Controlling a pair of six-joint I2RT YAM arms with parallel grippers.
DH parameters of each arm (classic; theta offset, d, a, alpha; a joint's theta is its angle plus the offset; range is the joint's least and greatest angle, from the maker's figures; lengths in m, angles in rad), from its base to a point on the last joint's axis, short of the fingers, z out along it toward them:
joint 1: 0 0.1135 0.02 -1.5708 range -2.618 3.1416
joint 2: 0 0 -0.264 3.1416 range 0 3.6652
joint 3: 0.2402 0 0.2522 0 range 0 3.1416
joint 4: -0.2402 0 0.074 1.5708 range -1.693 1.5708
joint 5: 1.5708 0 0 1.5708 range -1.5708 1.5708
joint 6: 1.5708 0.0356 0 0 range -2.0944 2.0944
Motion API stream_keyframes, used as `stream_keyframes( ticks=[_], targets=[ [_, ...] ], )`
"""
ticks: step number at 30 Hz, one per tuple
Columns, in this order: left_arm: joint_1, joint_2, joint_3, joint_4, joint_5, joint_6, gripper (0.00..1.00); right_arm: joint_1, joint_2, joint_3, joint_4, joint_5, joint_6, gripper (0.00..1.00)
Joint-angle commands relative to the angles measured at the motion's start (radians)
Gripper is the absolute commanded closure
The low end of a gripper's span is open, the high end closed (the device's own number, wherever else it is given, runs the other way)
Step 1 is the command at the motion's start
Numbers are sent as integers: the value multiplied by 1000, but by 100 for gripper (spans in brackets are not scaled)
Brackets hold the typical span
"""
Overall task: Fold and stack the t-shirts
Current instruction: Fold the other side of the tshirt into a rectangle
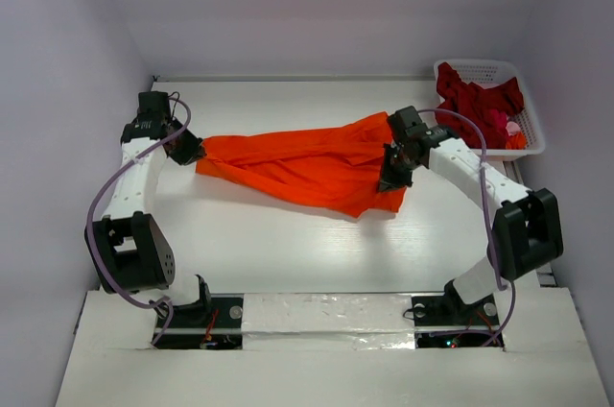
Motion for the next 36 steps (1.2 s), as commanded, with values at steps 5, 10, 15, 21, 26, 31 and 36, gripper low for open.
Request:
stream_keyframes(
  ticks=[5,10,15,21,26,31,36],
  targets=[
    [-1,5,30,22,-4,14,100,-28,55,79,34,-25,-48,100],
    [-1,13,37,28,-2,11,100,-57,79,106,34,-22,-59,100],
    [-1,25,45,28,1,10,100,-100,95,141,24,-19,-81,100],
    [8,32,53,28,0,11,100,-144,116,162,22,-6,-96,100],
    [8,34,51,28,-3,13,100,-163,136,176,37,-2,-90,100],
    [17,39,50,29,-7,14,100,-172,159,198,48,6,-88,100],
    [26,48,47,32,-10,17,100,-191,194,227,50,12,-90,100]
  ],
)
